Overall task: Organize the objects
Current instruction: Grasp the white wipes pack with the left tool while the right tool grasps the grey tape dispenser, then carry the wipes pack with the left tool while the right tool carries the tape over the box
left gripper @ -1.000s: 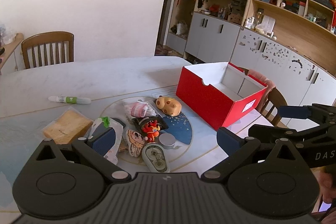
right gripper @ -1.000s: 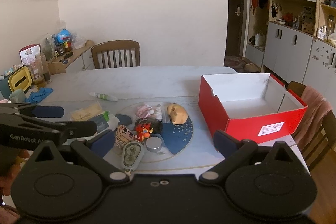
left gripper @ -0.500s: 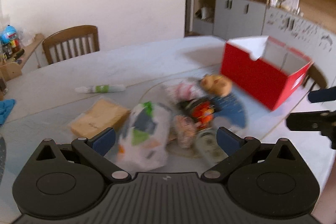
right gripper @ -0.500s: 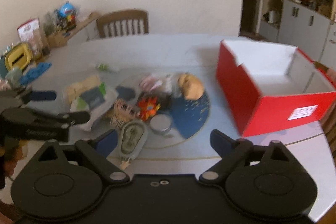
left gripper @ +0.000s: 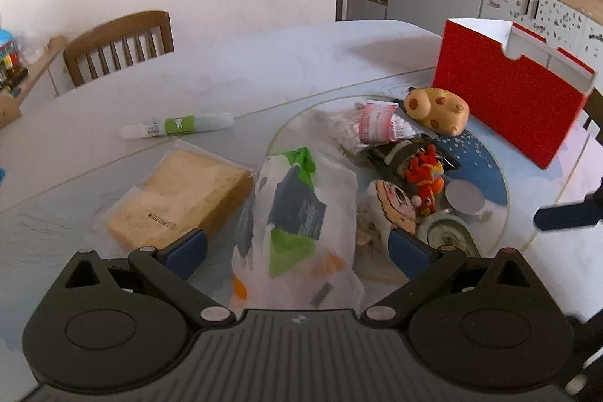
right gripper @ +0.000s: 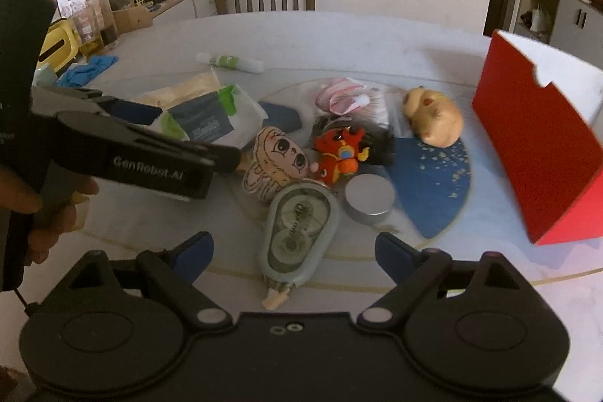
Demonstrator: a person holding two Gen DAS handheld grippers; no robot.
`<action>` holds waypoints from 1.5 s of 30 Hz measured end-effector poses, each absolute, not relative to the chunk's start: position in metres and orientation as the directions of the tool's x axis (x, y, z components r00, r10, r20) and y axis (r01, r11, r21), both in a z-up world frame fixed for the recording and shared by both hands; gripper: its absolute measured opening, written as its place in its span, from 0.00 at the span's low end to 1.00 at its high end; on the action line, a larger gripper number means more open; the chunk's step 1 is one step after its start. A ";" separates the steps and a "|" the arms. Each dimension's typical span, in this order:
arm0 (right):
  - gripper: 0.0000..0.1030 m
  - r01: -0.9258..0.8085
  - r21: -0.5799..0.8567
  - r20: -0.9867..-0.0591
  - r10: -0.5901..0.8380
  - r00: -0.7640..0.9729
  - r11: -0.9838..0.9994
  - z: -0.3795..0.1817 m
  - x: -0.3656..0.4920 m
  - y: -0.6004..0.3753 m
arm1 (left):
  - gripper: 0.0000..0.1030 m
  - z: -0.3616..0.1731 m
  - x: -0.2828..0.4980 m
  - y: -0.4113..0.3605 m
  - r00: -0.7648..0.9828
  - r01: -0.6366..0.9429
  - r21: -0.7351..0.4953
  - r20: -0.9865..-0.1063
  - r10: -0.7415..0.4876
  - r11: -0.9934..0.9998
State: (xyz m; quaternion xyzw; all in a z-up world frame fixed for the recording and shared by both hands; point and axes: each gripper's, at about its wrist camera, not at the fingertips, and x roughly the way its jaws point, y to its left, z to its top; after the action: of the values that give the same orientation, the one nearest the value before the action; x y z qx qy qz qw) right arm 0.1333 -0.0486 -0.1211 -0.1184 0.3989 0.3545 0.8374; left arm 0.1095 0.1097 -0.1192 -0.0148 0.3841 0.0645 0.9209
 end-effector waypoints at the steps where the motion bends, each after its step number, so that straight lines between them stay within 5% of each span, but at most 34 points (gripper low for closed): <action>1: 0.88 -0.686 0.088 -0.756 0.497 0.427 0.722 -0.123 0.135 -0.047 | 0.99 -0.120 0.112 0.111 0.692 -0.135 0.016 -0.714 0.106 0.991; 7: 0.87 -0.662 0.107 -0.776 0.479 0.411 0.742 -0.136 0.148 -0.039 | 0.98 -0.127 0.123 0.114 0.673 -0.124 -0.003 -0.735 0.082 0.992; 10: 0.76 -0.654 0.120 -0.779 0.479 0.404 0.747 -0.138 0.153 -0.037 | 0.91 -0.128 0.124 0.117 0.670 -0.127 -0.021 -0.739 0.070 0.992; 14: 0.69 -0.642 0.137 -0.784 0.478 0.395 0.755 -0.140 0.156 -0.037 | 0.69 -0.129 0.123 0.121 0.662 -0.132 -0.069 -0.748 0.036 0.989; 18: 0.58 -0.638 0.126 -0.786 0.469 0.403 0.760 -0.140 0.154 -0.038 | 0.56 -0.127 0.119 0.123 0.666 -0.146 -0.079 -0.745 0.039 0.986; 20: 0.45 -0.634 0.127 -0.786 0.468 0.405 0.763 -0.138 0.154 -0.039 | 0.52 -0.125 0.117 0.123 0.666 -0.150 -0.079 -0.745 0.042 0.985; 23: 0.42 -0.633 0.125 -0.789 0.463 0.404 0.764 -0.137 0.153 -0.041 | 0.43 -0.122 0.114 0.123 0.667 -0.158 -0.083 -0.744 0.044 0.984; 45: 0.41 -0.556 0.201 -0.695 0.517 0.500 0.807 -0.084 0.144 -0.130 | 0.40 -0.072 0.077 0.065 0.681 -0.072 -0.138 -0.731 -0.052 0.988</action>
State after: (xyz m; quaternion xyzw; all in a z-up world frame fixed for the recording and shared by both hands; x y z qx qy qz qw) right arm 0.1444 -0.1300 -0.0839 -0.0247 0.3927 0.3098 0.8655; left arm 0.0775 0.0654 -0.0722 -0.0777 0.3996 0.0053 0.9134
